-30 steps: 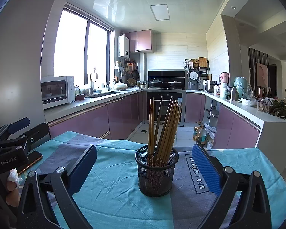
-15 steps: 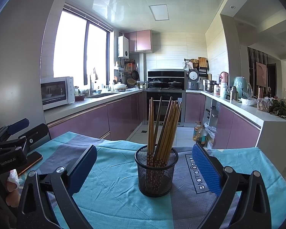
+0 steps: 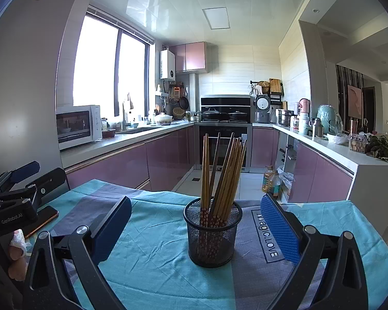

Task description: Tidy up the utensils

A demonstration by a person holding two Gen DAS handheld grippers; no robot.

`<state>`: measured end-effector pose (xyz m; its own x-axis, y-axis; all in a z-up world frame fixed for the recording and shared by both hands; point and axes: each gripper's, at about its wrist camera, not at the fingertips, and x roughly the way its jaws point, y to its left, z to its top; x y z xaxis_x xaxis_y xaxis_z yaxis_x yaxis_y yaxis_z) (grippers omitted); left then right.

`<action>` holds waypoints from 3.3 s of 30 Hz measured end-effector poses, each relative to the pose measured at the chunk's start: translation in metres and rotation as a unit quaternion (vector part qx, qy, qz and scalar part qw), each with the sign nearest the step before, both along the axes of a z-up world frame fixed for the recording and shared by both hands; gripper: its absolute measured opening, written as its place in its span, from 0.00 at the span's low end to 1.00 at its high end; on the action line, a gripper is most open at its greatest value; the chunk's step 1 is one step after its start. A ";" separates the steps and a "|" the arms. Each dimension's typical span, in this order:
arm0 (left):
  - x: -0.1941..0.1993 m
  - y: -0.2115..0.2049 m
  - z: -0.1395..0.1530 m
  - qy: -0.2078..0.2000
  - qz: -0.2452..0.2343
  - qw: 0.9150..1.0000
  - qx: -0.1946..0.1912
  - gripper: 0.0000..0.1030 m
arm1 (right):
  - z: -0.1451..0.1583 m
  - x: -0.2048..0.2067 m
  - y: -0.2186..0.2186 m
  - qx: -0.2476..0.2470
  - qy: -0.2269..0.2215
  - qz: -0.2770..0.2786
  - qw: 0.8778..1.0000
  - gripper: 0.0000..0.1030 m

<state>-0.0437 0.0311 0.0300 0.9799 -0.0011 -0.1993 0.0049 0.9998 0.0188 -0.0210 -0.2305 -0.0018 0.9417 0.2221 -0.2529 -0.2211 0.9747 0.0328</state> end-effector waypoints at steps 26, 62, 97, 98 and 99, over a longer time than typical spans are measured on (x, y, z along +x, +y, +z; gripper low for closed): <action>-0.002 -0.002 -0.001 0.003 0.002 1.000 -0.001 0.94 | 0.002 -0.001 0.002 0.000 -0.002 -0.002 1.000 0.94; 0.000 -0.002 -0.002 0.004 0.002 1.000 -0.001 0.94 | 0.004 0.000 0.004 0.005 -0.001 -0.003 1.000 0.94; 0.000 -0.003 -0.002 0.005 0.003 1.000 -0.003 0.95 | 0.005 0.001 0.005 0.006 -0.005 -0.005 1.000 0.94; 0.000 -0.003 -0.002 0.005 0.002 1.000 -0.003 0.95 | 0.005 0.001 0.005 0.006 -0.005 -0.006 1.000 0.94; 0.000 -0.004 -0.002 0.005 0.003 1.000 -0.003 0.95 | 0.005 0.001 0.005 0.006 -0.005 -0.006 1.000 0.94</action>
<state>-0.0434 0.0275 0.0281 0.9778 0.0027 -0.2093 0.0000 0.9999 0.0130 -0.0205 -0.2256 0.0029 0.9468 0.2130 -0.2411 -0.2090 0.9770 0.0422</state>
